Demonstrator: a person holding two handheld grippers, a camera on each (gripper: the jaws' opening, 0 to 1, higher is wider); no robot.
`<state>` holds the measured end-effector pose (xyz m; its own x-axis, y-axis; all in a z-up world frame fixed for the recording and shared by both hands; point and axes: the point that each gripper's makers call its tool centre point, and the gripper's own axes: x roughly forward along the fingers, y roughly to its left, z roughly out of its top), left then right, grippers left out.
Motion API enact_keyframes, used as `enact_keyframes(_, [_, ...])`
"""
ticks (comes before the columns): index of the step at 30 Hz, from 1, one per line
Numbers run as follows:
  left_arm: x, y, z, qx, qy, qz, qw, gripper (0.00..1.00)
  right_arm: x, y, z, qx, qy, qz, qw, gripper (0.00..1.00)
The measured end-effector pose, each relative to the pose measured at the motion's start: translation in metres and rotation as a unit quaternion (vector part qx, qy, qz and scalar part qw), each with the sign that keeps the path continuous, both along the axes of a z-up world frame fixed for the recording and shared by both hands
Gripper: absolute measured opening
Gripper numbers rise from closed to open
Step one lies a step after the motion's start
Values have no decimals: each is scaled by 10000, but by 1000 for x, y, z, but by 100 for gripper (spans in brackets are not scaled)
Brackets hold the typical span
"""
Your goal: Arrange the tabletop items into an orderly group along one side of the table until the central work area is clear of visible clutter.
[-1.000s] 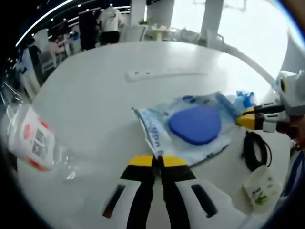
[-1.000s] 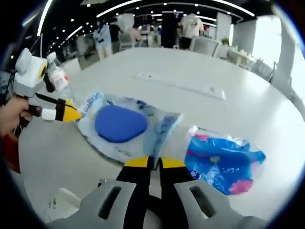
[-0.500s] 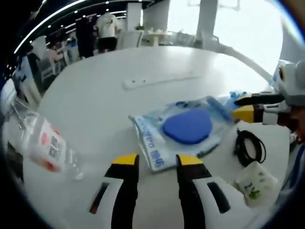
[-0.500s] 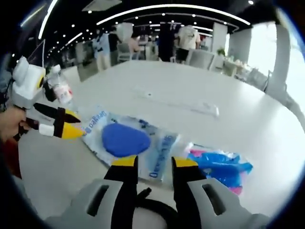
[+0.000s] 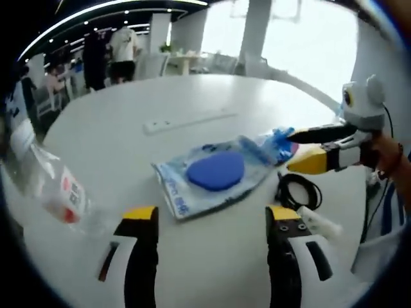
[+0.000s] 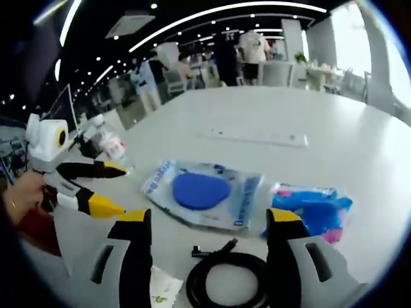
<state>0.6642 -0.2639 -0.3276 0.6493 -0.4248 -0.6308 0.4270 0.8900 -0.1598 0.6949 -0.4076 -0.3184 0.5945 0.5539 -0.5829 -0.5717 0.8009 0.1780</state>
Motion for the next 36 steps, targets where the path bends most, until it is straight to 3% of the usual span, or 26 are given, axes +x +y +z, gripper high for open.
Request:
enact_keyframes(4, [-16,-1,10,-30,-179,-223,9996,83,-23,6,4,42,105,180,9998,75])
enact_keyframes(9, [-31,-3,22,-58,-390,-496,9980,99,-44,13,8,123,120,336,9993,86])
enact_keyframes(17, [-48,5,36,-99,-559,-571,9968,99,-69,17,17,228,109,642,9976,92])
enact_keyframes(22, [-63,12,38,-150,-579,-549,9967,99,-89,15,14,53,129,974,9952,93])
enact_keyframes(32, [-86,20,34,-200,-659,-717,9950,99,-114,6,4,-267,103,1479,9886,85])
enact_keyframes(36, [-93,17,37,-472,-743,-730,9934,99,-125,7,-3,-434,14,1773,9832,80])
